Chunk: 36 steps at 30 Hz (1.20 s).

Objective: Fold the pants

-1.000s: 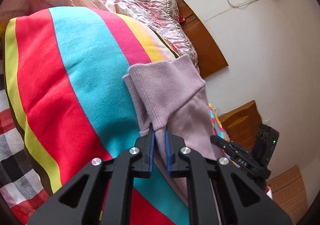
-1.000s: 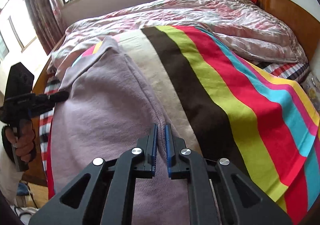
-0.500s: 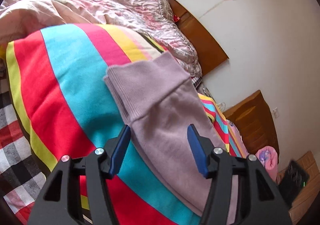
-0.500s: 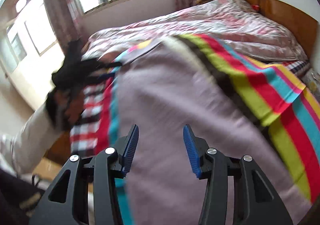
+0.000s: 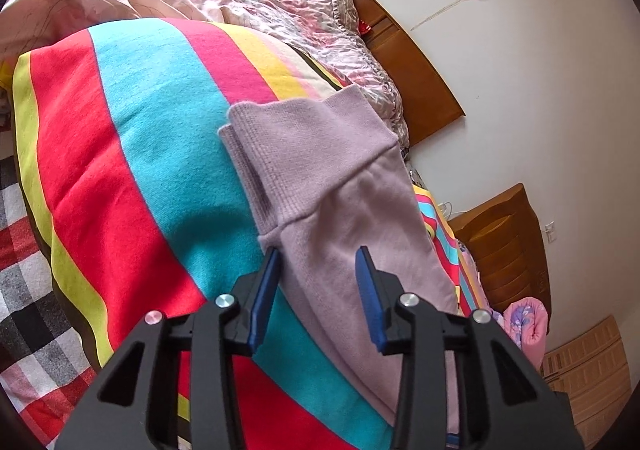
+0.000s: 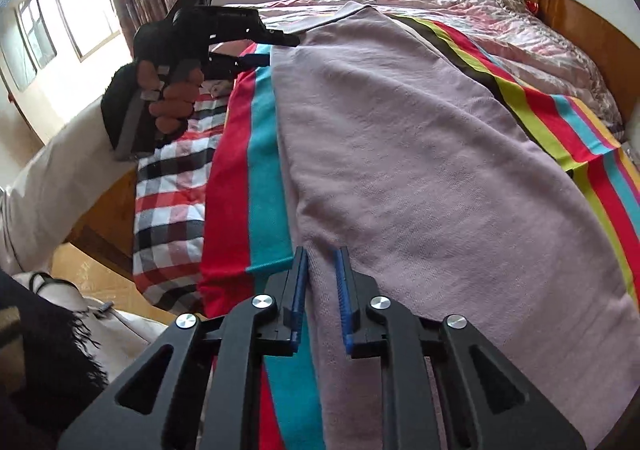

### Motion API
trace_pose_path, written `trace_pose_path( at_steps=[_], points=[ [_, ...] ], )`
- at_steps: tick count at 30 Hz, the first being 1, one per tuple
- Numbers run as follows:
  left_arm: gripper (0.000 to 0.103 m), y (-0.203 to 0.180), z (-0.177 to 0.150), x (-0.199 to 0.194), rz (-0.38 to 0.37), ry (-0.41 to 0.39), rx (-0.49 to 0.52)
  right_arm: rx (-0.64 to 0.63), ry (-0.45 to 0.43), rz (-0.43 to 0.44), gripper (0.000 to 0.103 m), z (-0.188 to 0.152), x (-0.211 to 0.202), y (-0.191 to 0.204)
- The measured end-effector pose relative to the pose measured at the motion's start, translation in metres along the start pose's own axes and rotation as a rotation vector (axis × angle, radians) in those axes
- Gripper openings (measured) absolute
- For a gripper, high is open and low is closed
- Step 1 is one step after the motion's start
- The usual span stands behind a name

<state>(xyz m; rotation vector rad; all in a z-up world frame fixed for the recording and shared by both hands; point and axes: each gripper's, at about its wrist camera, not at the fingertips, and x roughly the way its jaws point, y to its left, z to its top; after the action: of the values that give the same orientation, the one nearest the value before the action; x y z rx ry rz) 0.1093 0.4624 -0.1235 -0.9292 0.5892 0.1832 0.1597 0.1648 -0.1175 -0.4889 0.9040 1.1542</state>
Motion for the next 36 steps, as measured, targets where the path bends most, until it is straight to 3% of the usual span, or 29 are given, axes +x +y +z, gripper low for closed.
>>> trace_pose_path(
  at_steps=[3, 6, 10, 14, 17, 18, 19, 20, 21, 23, 27, 29, 31, 33, 34, 35, 36],
  points=[
    [0.026, -0.002, -0.001, 0.005, 0.041, 0.004, 0.016, -0.031, -0.013, -0.042, 0.003, -0.002, 0.000, 0.006],
    [0.015, -0.002, 0.000, 0.005, 0.064, 0.004, 0.024, -0.016, -0.041, -0.009, 0.003, 0.000, -0.009, 0.008],
    [0.013, -0.008, 0.000, 0.001, 0.088, -0.005, 0.046, 0.001, -0.069, 0.049, 0.003, 0.002, -0.031, 0.008],
    [0.014, -0.007, 0.000, 0.005, 0.101, -0.002, 0.042, -0.012, 0.015, 0.010, 0.004, -0.002, -0.003, 0.008],
    [0.022, -0.009, -0.001, 0.003, 0.133, 0.000, 0.047, 0.015, -0.001, 0.029, 0.011, -0.001, -0.001, 0.007],
    [0.035, -0.012, -0.002, 0.000, 0.167, -0.002, 0.056, 0.037, -0.010, 0.044, 0.021, -0.001, -0.005, 0.005],
    [0.047, -0.017, -0.004, -0.004, 0.239, -0.022, 0.072, 0.054, -0.020, 0.055, 0.044, -0.001, -0.009, 0.004],
    [0.058, -0.027, -0.007, -0.014, 0.334, -0.073, 0.104, 0.073, -0.034, 0.063, 0.051, -0.003, -0.016, 0.002],
    [0.058, -0.035, -0.008, -0.020, 0.364, -0.104, 0.130, 0.097, -0.066, 0.079, 0.053, -0.005, -0.026, -0.001],
    [0.060, -0.061, -0.011, -0.028, 0.347, -0.139, 0.206, 0.154, -0.133, 0.071, 0.053, -0.011, -0.047, -0.012],
    [0.078, -0.140, -0.028, -0.006, 0.186, -0.056, 0.458, 0.338, -0.203, -0.108, 0.053, -0.037, -0.084, -0.065],
    [0.080, -0.177, -0.043, 0.026, 0.134, 0.026, 0.574, 0.465, -0.200, -0.275, 0.053, -0.058, -0.098, -0.099],
    [0.081, -0.201, -0.059, 0.062, 0.087, 0.122, 0.653, 0.527, -0.151, -0.423, 0.063, -0.075, -0.103, -0.123],
    [0.081, -0.211, -0.077, 0.100, 0.090, 0.206, 0.700, 0.563, -0.022, -0.532, 0.067, -0.099, -0.098, -0.143],
    [0.081, -0.212, -0.085, 0.118, 0.116, 0.246, 0.712, 0.581, 0.024, -0.542, 0.070, -0.111, -0.095, -0.148],
    [0.081, -0.209, -0.092, 0.136, 0.148, 0.281, 0.712, 0.609, -0.026, -0.503, 0.070, -0.124, -0.104, -0.150],
    [0.081, -0.202, -0.098, 0.146, 0.185, 0.284, 0.720, 0.622, -0.022, -0.489, 0.071, -0.133, -0.113, -0.148]
  ],
)
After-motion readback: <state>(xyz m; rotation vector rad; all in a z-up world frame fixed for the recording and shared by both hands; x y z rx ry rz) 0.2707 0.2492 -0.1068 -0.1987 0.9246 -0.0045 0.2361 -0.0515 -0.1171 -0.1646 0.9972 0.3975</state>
